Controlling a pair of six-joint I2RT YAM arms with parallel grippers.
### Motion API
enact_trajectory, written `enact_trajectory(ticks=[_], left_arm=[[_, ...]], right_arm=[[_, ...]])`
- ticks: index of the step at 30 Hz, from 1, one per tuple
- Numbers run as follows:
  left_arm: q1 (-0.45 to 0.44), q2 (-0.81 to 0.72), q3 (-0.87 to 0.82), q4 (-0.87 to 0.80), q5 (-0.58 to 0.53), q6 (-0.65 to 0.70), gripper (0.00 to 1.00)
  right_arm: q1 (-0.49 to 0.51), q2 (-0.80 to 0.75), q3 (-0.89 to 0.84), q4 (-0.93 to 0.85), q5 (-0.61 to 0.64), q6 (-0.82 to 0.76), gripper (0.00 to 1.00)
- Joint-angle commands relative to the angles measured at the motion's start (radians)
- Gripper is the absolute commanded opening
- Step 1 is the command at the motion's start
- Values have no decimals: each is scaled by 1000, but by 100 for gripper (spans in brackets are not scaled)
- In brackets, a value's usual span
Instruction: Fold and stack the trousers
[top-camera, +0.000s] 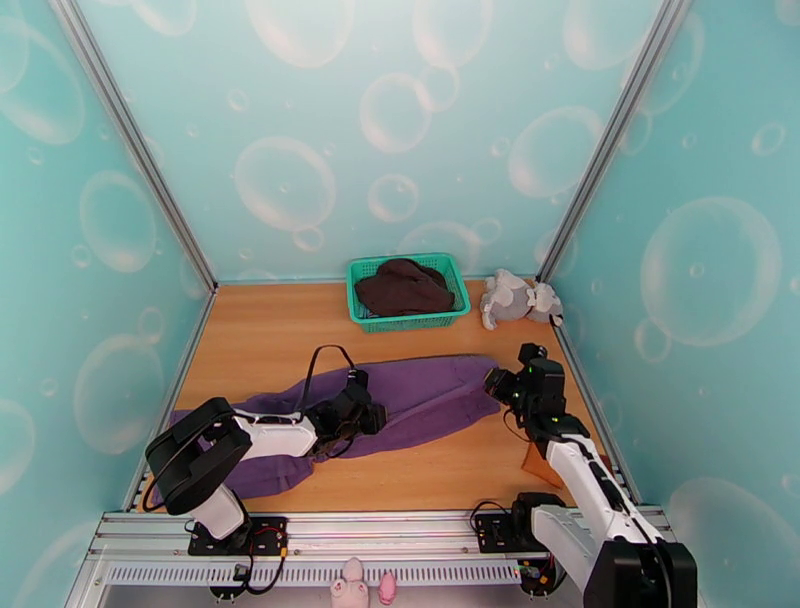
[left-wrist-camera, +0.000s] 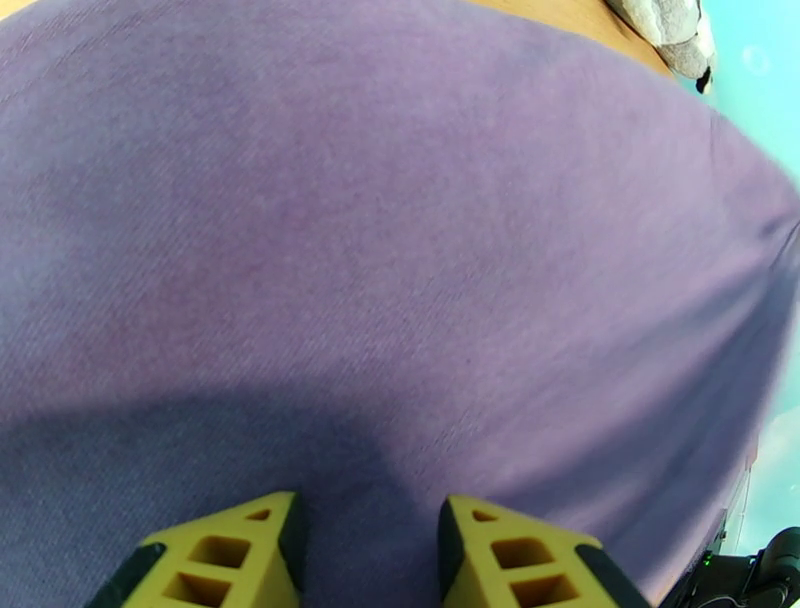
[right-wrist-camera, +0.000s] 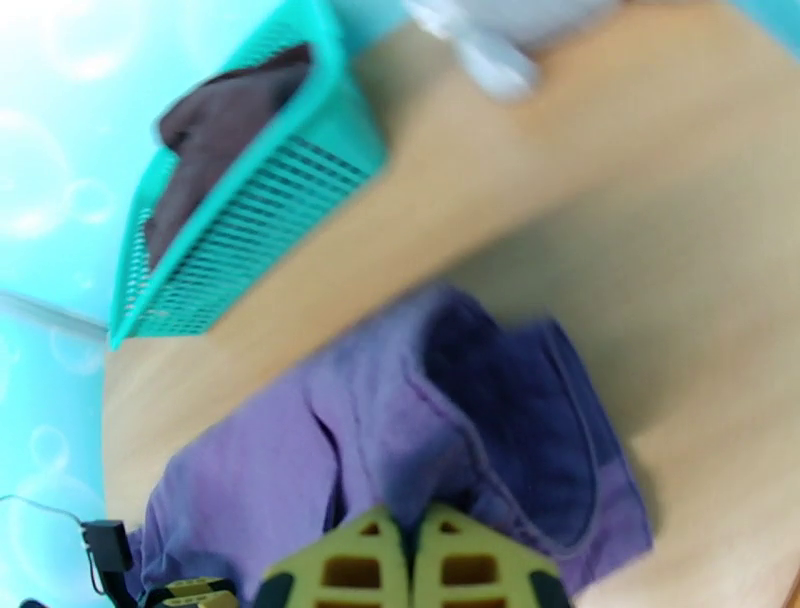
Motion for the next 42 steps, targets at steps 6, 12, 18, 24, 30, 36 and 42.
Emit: enact_trajectory(ticks=[6,12,18,24,30,36,42], left_arm=[[-12,71,-9,-116,63,-4,41],[-11,92,42,-162,67,38,41],[-11,75,95,-187,108,94,41],[-13,46,131,-188,178,137,41],[-13,-19,124,-221,150,142,41],[-11,-38,80,-232,132,142,41],[-11,-57,74,-227,130,144,41]], right_arm=[[70,-84,-11,-113,330,-156,1],[146,-199,-11,-188,538,-59,17],[208,-212,73,-164,422,-1,34],[292,42,11,92,146,125,34],[322,332,-10,234,119,206,28],[247,280,-9,129,176,119,36],[50,407,-30,142,82,76,35]])
